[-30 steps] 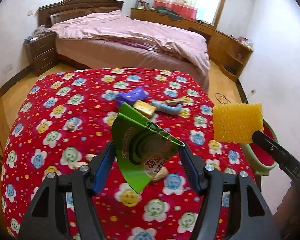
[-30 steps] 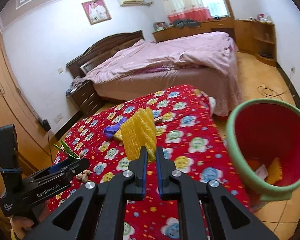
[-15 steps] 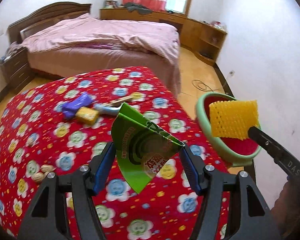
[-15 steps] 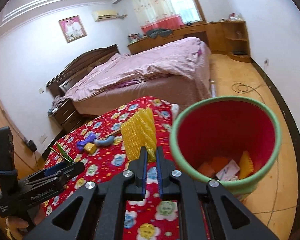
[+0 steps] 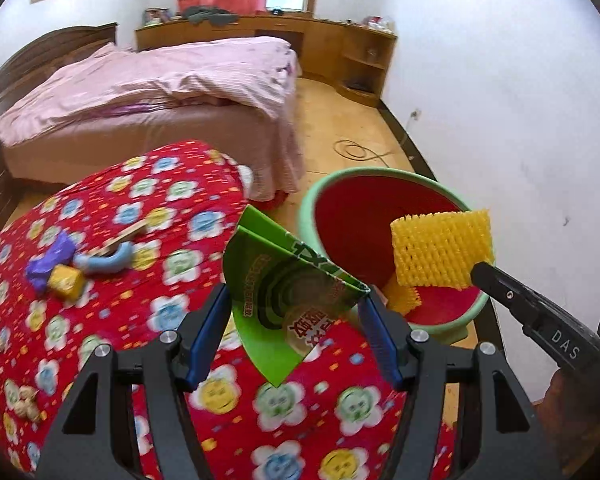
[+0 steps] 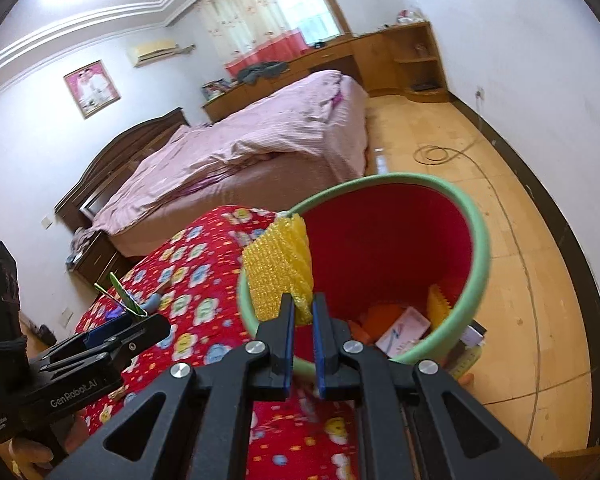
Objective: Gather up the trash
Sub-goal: 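Carry the green packet and yellow foam mesh over the bucket with both tools, then drop the green packet from the left tool while the right tool drops the foam mesh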
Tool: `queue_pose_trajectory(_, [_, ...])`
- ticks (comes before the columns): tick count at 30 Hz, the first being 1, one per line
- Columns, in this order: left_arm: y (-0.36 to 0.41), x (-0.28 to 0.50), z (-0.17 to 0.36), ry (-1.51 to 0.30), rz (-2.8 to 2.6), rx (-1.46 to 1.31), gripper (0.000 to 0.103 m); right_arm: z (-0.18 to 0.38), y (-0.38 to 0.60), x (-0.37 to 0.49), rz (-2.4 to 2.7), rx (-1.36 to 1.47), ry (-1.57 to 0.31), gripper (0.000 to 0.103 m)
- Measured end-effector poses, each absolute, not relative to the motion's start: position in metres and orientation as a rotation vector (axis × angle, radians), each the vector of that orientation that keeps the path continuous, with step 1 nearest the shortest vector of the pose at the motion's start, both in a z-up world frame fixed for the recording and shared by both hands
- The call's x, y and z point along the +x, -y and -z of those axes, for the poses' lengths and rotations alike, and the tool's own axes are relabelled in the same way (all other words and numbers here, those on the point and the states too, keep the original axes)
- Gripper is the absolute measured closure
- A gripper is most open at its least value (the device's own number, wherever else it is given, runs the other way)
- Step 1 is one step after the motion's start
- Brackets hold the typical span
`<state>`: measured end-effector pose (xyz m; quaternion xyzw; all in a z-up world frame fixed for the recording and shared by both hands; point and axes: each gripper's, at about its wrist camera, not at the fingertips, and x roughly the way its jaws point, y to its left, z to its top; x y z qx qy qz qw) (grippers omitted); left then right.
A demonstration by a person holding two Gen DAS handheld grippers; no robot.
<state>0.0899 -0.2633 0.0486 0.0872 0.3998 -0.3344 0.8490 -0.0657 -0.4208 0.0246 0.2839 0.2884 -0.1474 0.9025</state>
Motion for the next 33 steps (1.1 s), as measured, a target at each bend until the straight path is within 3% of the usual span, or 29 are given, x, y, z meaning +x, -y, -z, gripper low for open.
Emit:
queue_pose_trajectory(14, [0.337,0.092,-0.017,-0.870,0.810,0.287,0.037,-0.001,0.472,-0.090,0.446,0.652,-0.604,0.092])
queue_pose_trajectory(19, [0.345,0.098,-0.010,-0.881,0.804,0.301,0.036,0.005,0.480,-0.090,0.457,0.667,-0.610,0.092])
queue_pose_trajectory(22, [0.344,0.096,-0.009,-0.879,0.814,0.287,0.031,0.006,0.480,-0.087,0.459,0.673,-0.613,0.091])
queue_pose_trajectory(30, [0.340,0.094,-0.013,-0.871,0.815,0.267,0.031,0.007,0.480,-0.083,0.461,0.670,-0.621,0.090])
queue_pose_trajectory(33, [0.336,0.094,-0.014,-0.879,0.812,0.252,0.031,0.006,0.478,-0.083,0.462,0.671,-0.619,0.079])
